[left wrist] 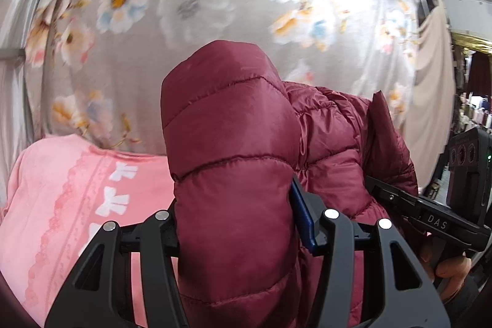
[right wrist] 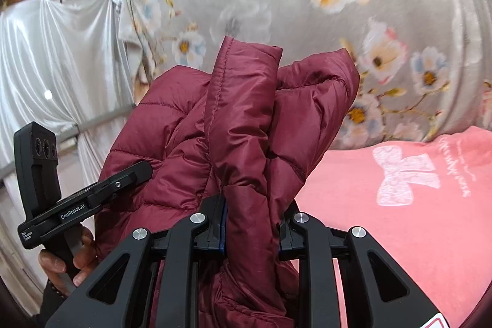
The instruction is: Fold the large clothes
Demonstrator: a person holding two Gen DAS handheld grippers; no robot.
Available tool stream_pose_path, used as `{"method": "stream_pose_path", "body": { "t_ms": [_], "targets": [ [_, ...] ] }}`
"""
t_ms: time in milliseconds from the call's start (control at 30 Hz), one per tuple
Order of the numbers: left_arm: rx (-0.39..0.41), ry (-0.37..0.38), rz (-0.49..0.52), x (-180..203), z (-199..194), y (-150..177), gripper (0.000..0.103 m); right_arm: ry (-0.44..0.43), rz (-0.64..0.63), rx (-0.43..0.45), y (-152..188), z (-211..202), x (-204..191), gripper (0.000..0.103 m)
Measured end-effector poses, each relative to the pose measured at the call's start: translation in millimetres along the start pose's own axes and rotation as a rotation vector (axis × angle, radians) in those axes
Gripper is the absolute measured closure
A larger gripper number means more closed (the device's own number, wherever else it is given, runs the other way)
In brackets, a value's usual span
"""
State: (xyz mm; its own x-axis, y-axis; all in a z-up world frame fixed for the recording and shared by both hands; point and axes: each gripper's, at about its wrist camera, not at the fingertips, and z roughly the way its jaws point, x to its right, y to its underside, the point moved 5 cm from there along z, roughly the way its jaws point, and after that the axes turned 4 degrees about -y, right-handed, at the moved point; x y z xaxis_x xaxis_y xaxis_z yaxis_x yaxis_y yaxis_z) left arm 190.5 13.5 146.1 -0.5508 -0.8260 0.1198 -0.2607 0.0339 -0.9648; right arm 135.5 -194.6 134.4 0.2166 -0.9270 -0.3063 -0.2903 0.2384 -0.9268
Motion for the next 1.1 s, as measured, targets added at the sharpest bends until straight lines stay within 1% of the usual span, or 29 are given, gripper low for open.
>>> {"method": "stream_pose_path", "body": {
  "t_ms": [200, 333, 433, 600, 733, 833, 867, 900, 933, 967, 1000, 1067, 1100],
  "targets": [
    [-0.084, -0.064, -0.044, -58, 59, 27, 0.052, 0.0, 0.023, -0.098, 26, 87, 14, 0.082],
    [-0.132, -0.092, -0.06, -86, 93, 50, 0.052, -0.002, 0.049, -0.149, 49, 130, 27, 0.082],
    [-0.186, -0.112, -0.07, -105, 121, 75, 0.052, 0.007, 0.077, -0.198, 70, 160, 39, 0.082],
    [-0.279, -0.119, -0.105, -128, 160, 113, 0.052, 0.027, 0.137, -0.27, 109, 198, 61, 0.082],
    [-0.335, -0.13, -0.094, -135, 185, 141, 0.052, 0.051, 0.169, -0.311, 135, 215, 76, 0.082],
    [-0.35, -0.156, -0.094, -144, 197, 155, 0.049, 0.061, 0.186, -0.322, 145, 220, 86, 0.08],
    [-0.354, -0.157, -0.103, -146, 198, 157, 0.045, 0.062, 0.189, -0.325, 147, 222, 89, 0.078],
    [-0.366, -0.163, -0.114, -151, 202, 160, 0.039, 0.063, 0.196, -0.33, 150, 224, 92, 0.073],
    [-0.392, -0.173, -0.13, -156, 207, 166, 0.037, 0.067, 0.204, -0.332, 151, 225, 94, 0.071],
    [-0.408, -0.179, -0.143, -159, 210, 168, 0.032, 0.07, 0.221, -0.334, 152, 224, 96, 0.068],
    [-0.418, -0.188, -0.158, -163, 211, 169, 0.03, 0.074, 0.233, -0.336, 151, 222, 98, 0.065],
    [-0.417, -0.232, -0.153, -167, 204, 166, 0.028, 0.089, 0.258, -0.333, 148, 208, 101, 0.062],
    [-0.413, -0.273, -0.132, -168, 199, 163, 0.023, 0.108, 0.273, -0.319, 144, 196, 103, 0.06]
  ]
}}
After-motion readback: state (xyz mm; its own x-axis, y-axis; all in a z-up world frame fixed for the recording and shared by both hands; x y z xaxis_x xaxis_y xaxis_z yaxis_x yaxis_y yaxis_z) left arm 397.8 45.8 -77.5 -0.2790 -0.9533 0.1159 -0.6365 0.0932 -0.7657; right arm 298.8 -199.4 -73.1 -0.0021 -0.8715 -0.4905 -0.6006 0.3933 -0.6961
